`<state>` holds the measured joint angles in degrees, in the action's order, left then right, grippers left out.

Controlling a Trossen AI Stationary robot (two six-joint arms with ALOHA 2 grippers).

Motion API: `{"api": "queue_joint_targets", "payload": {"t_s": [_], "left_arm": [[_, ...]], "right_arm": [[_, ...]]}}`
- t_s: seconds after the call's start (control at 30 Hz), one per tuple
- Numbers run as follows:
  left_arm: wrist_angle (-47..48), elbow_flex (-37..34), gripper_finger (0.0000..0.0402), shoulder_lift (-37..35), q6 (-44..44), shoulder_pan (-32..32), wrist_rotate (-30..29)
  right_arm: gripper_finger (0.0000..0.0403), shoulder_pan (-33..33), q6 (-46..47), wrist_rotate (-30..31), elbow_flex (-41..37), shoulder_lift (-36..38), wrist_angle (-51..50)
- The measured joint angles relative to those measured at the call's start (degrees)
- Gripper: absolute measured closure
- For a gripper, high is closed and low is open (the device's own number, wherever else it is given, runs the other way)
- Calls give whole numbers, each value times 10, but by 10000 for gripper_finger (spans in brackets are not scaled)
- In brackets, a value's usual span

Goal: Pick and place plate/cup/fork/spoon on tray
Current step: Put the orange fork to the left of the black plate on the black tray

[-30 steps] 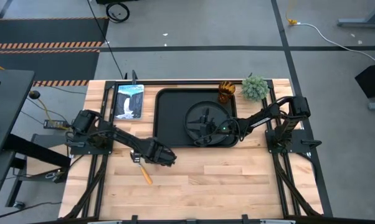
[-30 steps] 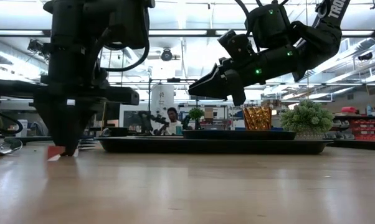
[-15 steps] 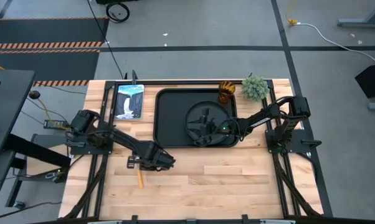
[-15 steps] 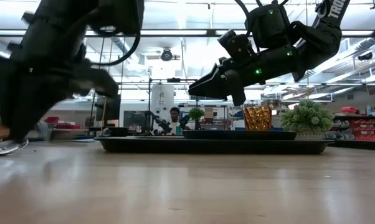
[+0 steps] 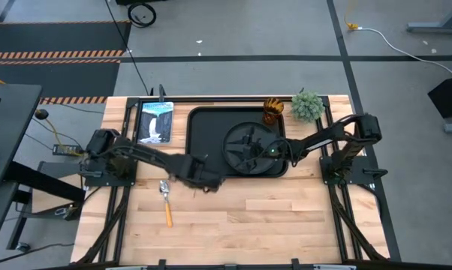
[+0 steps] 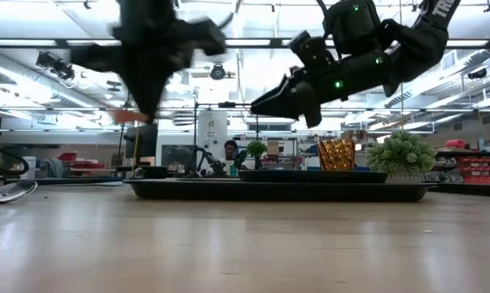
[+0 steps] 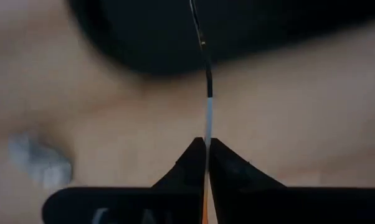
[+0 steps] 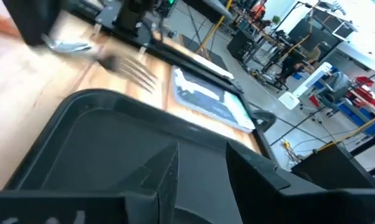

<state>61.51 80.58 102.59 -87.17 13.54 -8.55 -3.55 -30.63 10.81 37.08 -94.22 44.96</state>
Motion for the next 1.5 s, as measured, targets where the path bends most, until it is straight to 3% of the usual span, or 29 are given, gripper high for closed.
{"api": "queue_joint_targets", "payload": {"t_s": [0.1, 0.2, 0.4, 0.63, 1.0, 1.5], "left_arm": [[-36, -5, 389, 0, 71, -33, -56], [-96, -25, 393, 0, 154, -68, -68], [-218, -86, 393, 0, 281, -140, -41], [-339, -165, 393, 0, 352, -200, 7], [-521, -264, 393, -4, 349, -252, 79], [-534, -263, 387, -4, 281, -295, 131]], "right_arm": [[266, -10, 5, 0, 0, 34, -40], [268, -23, 15, 0, 0, 66, -85], [268, -48, 48, -3, 0, 100, -149], [269, -48, 55, -9, 0, 100, -175], [269, -45, 67, -9, 0, 99, -194], [269, -28, 69, -15, 0, 99, -204]]}}
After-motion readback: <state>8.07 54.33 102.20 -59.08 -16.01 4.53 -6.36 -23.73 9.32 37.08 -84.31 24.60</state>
